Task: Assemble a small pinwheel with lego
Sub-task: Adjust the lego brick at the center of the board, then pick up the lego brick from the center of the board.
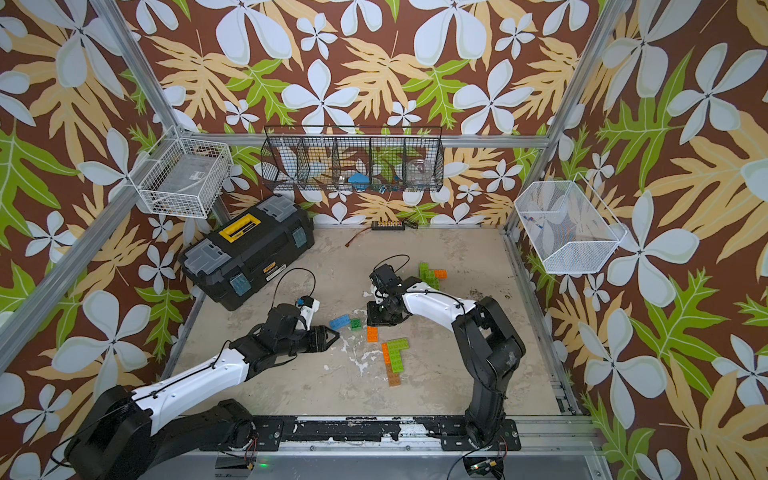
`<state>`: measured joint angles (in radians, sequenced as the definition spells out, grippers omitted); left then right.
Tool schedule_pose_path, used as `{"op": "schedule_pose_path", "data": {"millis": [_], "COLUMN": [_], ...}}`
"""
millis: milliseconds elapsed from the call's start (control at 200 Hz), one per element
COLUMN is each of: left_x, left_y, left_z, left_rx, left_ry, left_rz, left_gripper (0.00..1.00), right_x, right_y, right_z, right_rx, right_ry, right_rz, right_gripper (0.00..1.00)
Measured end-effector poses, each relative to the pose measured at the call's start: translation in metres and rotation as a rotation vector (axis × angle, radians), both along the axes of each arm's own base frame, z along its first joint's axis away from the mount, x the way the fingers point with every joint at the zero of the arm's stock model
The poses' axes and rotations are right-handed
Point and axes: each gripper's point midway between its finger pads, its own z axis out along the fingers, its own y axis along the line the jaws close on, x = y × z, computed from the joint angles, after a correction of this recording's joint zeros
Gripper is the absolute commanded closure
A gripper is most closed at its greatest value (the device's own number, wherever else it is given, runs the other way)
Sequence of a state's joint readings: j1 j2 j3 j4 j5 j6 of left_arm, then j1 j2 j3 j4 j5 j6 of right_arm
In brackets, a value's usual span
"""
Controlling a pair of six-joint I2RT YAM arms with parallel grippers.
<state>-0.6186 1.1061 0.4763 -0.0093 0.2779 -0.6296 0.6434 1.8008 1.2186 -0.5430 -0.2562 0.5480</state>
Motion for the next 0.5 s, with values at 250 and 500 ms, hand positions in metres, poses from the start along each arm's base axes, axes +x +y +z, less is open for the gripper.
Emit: {"op": "schedule_pose_path", "data": {"millis": [250,500], "left_x": [-0.020,-0.016], "left_y": [-0.015,-0.014], "left_z": [-0.011,-0.012], "left_rx": [0.038,0.050], "left_ry": [-0.010,-0.032], "left_rz": [-0.064,-0.046], "left_gripper": [0.47,0.47], "right_x": [-0.024,-0.023], "right_y": [-0.008,-0.005], "right_z": [-0.012,-0.016], "right_rx": [-0.163,-0.205], "right_ry": [0.003,0.005], "right_rz": [0.017,0.002], "right_gripper": [0.79,0.79]}}
